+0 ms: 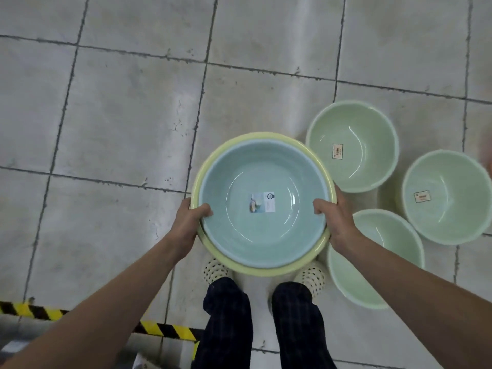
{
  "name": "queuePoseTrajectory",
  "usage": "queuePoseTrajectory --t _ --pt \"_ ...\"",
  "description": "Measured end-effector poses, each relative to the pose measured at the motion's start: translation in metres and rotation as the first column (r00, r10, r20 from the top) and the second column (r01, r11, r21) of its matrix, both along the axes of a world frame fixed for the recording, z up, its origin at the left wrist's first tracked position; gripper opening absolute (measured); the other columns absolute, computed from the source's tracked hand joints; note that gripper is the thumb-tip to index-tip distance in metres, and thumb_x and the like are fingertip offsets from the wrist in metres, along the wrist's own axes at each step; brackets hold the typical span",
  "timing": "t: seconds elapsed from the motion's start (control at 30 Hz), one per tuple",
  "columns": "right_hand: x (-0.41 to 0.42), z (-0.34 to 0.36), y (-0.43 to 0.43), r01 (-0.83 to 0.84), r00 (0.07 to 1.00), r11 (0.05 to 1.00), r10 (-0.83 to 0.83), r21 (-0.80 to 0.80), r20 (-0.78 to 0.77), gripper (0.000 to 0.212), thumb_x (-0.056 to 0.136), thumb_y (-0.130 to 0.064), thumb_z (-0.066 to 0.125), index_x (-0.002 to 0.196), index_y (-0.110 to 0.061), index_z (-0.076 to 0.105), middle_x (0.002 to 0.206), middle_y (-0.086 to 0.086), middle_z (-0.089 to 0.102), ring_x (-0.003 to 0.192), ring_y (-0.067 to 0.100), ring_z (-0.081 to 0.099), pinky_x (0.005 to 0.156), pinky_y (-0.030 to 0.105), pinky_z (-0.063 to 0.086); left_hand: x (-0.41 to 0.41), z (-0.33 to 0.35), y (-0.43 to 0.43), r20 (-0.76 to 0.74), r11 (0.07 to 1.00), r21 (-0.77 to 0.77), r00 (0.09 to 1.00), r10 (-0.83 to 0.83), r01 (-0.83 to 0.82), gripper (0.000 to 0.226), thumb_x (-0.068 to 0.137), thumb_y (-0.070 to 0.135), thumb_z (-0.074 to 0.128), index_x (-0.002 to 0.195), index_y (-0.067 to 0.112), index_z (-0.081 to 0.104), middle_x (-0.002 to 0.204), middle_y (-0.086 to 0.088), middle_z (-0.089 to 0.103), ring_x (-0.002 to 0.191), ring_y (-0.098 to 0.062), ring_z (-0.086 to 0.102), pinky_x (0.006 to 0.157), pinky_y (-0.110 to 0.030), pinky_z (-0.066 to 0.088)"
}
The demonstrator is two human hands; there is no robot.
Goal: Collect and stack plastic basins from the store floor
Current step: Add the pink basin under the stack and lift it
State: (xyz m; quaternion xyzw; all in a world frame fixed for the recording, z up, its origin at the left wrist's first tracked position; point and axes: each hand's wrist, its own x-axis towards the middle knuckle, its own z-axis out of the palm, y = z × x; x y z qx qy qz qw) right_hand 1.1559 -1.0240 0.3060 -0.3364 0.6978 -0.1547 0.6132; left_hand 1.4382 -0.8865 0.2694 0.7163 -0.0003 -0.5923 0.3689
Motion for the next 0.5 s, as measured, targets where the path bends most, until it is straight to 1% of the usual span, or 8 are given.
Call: queuePoseTrajectory --t 0.07,0.13,0.2,0.23,0.3,0.37,0.43,0.5 --pt "0.007 -0.026 -0.014 0.004 1.000 1.000 -0.004 -0.002 0.016 0.066 0.054 -0.006 0.054 0.112 -0.034 0.068 0.093 -0.003 0.070 0.082 0.018 0.064 0.071 0.032 0.054 0.002 -0.029 -0.012 -0.001 1.000 -0.015 1.000 0.028 -0.028 0.066 0.062 0.015 0.067 0.127 0.006 0.059 0.122 -0.024 0.069 0.105 -0.044 0.069 0.085 -0.067 0.055" --pt "0.011 -0.056 -0.025 0.027 0.999 1.000 -0.027 -0.002 0.025 0.071 0.053 -0.005 0.055 0.118 -0.033 0.067 0.104 0.001 0.070 0.087 0.020 0.065 0.069 0.029 0.054 0.001 -0.055 -0.028 -0.005 0.996 -0.024 0.996 0.087 -0.087 0.060 0.063 0.009 0.061 0.123 0.003 0.063 0.113 -0.021 0.072 0.098 -0.040 0.070 0.084 -0.059 0.057" --pt "0.013 -0.087 -0.033 0.058 0.998 0.998 -0.058 0.002 0.030 0.077 0.053 -0.005 0.056 0.124 -0.033 0.066 0.117 0.007 0.067 0.093 0.023 0.066 0.069 0.030 0.055 0.001 -0.079 -0.044 -0.010 0.991 -0.042 0.992 0.126 -0.127 0.056 0.062 0.007 0.058 0.117 0.002 0.065 0.104 -0.019 0.070 0.090 -0.036 0.068 0.079 -0.053 0.056" --pt "0.013 -0.102 -0.035 0.071 0.997 0.997 -0.071 0.001 0.036 0.077 0.053 -0.005 0.056 0.124 -0.033 0.066 0.118 0.008 0.067 0.093 0.023 0.066 0.070 0.031 0.055 0.002 -0.090 -0.052 -0.008 0.989 -0.043 0.990 0.141 -0.141 0.057 0.059 0.008 0.059 0.115 0.002 0.066 0.102 -0.019 0.069 0.089 -0.036 0.067 0.077 -0.051 0.055" --pt "0.014 -0.127 -0.039 0.088 0.995 0.996 -0.088 0.001 0.046 0.074 0.053 -0.003 0.055 0.122 -0.030 0.067 0.109 0.006 0.071 0.090 0.023 0.066 0.075 0.034 0.056 0.005 -0.112 -0.065 0.001 0.989 -0.033 0.990 0.141 -0.141 0.059 0.053 0.013 0.062 0.112 0.004 0.068 0.101 -0.019 0.068 0.089 -0.036 0.065 0.077 -0.052 0.053" --pt "0.013 -0.151 -0.044 0.100 0.994 0.995 -0.100 0.018 0.036 0.073 0.053 -0.003 0.055 0.120 -0.029 0.067 0.104 0.005 0.073 0.090 0.024 0.065 0.077 0.038 0.057 0.007 -0.131 -0.076 0.001 0.994 -0.022 0.994 0.112 -0.112 0.052 0.055 0.012 0.061 0.106 0.008 0.071 0.096 -0.015 0.070 0.086 -0.035 0.065 0.076 -0.049 0.053" --pt "0.010 -0.174 -0.048 0.115 0.992 0.993 -0.116 0.027 0.044 0.067 0.059 0.001 0.054 0.118 -0.026 0.068 0.094 -0.002 0.073 0.085 0.022 0.065 0.072 0.034 0.056 0.008 -0.149 -0.084 0.006 0.998 -0.009 0.998 0.060 -0.060 0.046 0.060 0.011 0.059 0.105 0.010 0.071 0.096 -0.014 0.069 0.084 -0.033 0.065 0.074 -0.047 0.052" --pt "0.010 -0.194 -0.050 0.136 0.989 0.990 -0.138 0.048 0.054 0.062 0.067 0.009 0.050 0.112 -0.031 0.067 0.085 -0.009 0.071 0.079 0.019 0.064 0.068 0.030 0.054 0.008 -0.168 -0.088 0.003 0.998 0.033 0.998 0.056 -0.056 0.066 0.054 0.018 0.062 0.120 0.008 0.064 0.107 -0.017 0.066 0.088 -0.034 0.064 0.071 -0.045 0.054"
